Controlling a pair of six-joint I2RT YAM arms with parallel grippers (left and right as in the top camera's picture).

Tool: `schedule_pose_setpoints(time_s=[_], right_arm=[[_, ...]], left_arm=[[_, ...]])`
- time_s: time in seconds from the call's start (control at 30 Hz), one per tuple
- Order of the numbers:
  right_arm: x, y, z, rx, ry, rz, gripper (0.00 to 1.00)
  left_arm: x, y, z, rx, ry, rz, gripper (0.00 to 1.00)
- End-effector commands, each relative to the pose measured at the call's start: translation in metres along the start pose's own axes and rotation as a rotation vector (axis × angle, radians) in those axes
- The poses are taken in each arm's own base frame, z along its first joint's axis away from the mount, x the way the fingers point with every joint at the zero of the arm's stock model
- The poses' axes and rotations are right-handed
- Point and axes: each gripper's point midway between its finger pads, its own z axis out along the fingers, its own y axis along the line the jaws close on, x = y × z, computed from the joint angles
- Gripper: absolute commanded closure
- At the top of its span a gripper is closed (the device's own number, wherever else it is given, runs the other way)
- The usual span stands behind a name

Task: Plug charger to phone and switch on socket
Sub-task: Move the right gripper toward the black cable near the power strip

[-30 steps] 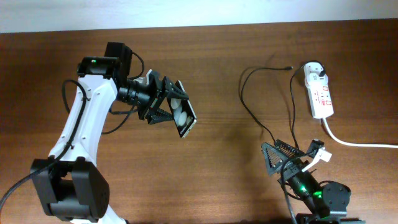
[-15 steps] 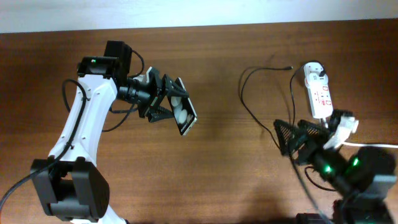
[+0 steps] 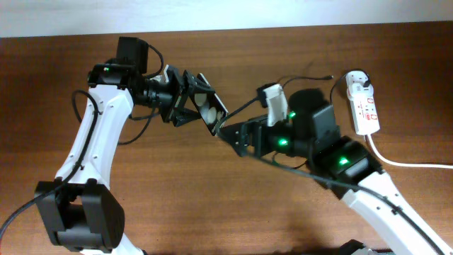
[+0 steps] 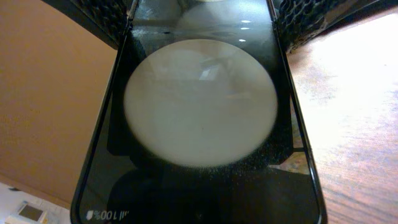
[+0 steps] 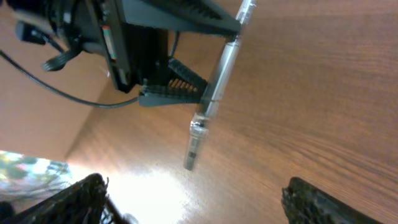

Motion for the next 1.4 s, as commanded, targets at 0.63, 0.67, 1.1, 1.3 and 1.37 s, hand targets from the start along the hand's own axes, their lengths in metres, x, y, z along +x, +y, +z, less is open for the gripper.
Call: schedule_pose_setpoints(time_s=[0.63,0.67,1.1,1.3,1.37], right_arm=[[-0.028,0.006,0.074,0.199,-0.229,-0.13,0.89],[-0.028,0.006,0.074,0.199,-0.229,-0.13,0.9],[-0.077,-0.058,0.001,0.137,-0.307,0.354,0.96],[-0.081,-0.065,-0.004,0.076,-0.314,0.596,0.96],[-0.08,-0.062,-0.003,0.058,-0.303,0.606,0.96]], left_arm=[[0.008,-0.015,-0.006,0.052,0.028,-0.017,0.44],[0.008,-0.015,-0.006,0.052,0.027,-0.017,0.41],[0.059,0.011,-0.168,-0.117,-0.503,0.428,0.01],[0.139,0.087,-0.249,-0.416,-0.996,0.232,0.01],[0.155,0.11,-0.243,-0.35,-1.067,0.102,0.01]])
